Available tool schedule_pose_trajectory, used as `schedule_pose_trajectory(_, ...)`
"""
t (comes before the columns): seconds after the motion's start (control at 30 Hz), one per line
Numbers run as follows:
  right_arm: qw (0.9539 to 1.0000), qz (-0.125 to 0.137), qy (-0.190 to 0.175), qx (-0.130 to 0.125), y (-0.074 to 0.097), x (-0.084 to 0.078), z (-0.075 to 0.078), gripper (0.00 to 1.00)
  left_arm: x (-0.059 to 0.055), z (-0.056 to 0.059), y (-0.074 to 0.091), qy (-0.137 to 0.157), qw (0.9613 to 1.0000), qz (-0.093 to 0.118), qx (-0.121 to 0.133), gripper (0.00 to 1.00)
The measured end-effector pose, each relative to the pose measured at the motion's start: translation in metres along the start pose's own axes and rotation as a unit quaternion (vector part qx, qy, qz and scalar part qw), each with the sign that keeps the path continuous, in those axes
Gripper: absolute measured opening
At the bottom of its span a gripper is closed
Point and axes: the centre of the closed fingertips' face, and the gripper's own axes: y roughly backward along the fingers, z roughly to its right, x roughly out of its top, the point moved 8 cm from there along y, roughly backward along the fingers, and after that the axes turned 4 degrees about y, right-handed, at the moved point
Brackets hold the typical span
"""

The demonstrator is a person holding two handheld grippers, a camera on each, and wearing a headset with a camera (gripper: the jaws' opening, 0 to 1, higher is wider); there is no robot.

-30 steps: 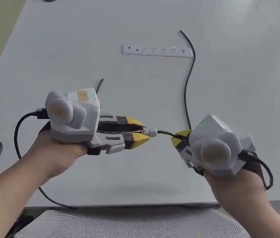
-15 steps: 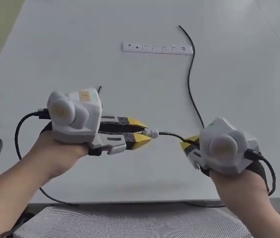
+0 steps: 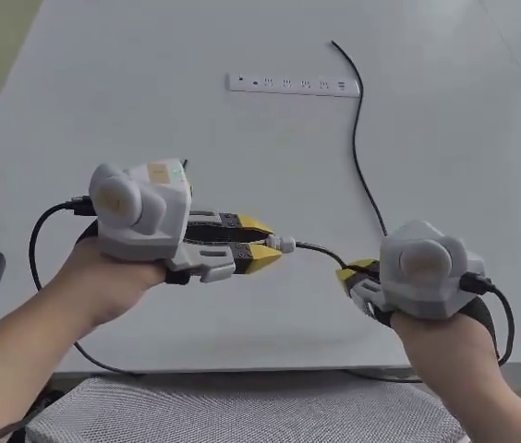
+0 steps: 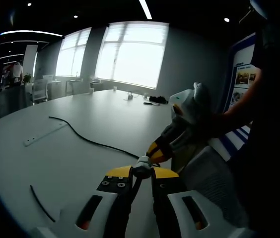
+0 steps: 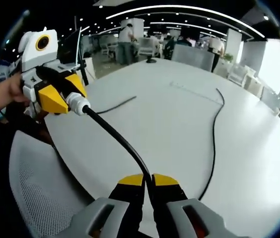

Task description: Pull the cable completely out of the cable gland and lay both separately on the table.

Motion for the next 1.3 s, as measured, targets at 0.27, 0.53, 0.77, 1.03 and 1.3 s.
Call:
schedule_pose_trajectory(0.27, 0.9984, 0.009, 0.056, -0.005, 0.009, 0.007, -0.005, 0.01, 0.001, -0.005, 0.007, 0.003, 1.0000, 0.003, 0.009, 0.15)
schedule_pose_trajectory(0.53, 0.9962, 0.037, 0.079, 0.009, 0.024, 0.034, -0.014, 0.15, 0.000, -0.005, 0.009, 0.003, 1.0000, 0.002, 0.009, 0.15)
schedule_pose_trajectory(0.77, 0.9837, 0.037, 0.174, 0.025, 0.022, 0.057, -0.037, 0.17, 0.000, -0.003, 0.007, 0.000, 1.0000, -0.001, 0.006, 0.15)
schedule_pose_trajectory(1.03, 0.9780, 0.043, 0.202, 0.031, 0.019, 0.068, -0.049, 0.11, 0.000, -0.002, 0.006, -0.007, 0.9999, -0.006, 0.005, 0.15)
schedule_pose_trajectory(1.3, 0.9736, 0.042, 0.222, 0.035, 0.019, 0.073, -0.051, 0.07, -0.001, -0.003, 0.006, -0.007, 0.9999, -0.006, 0.009, 0.15)
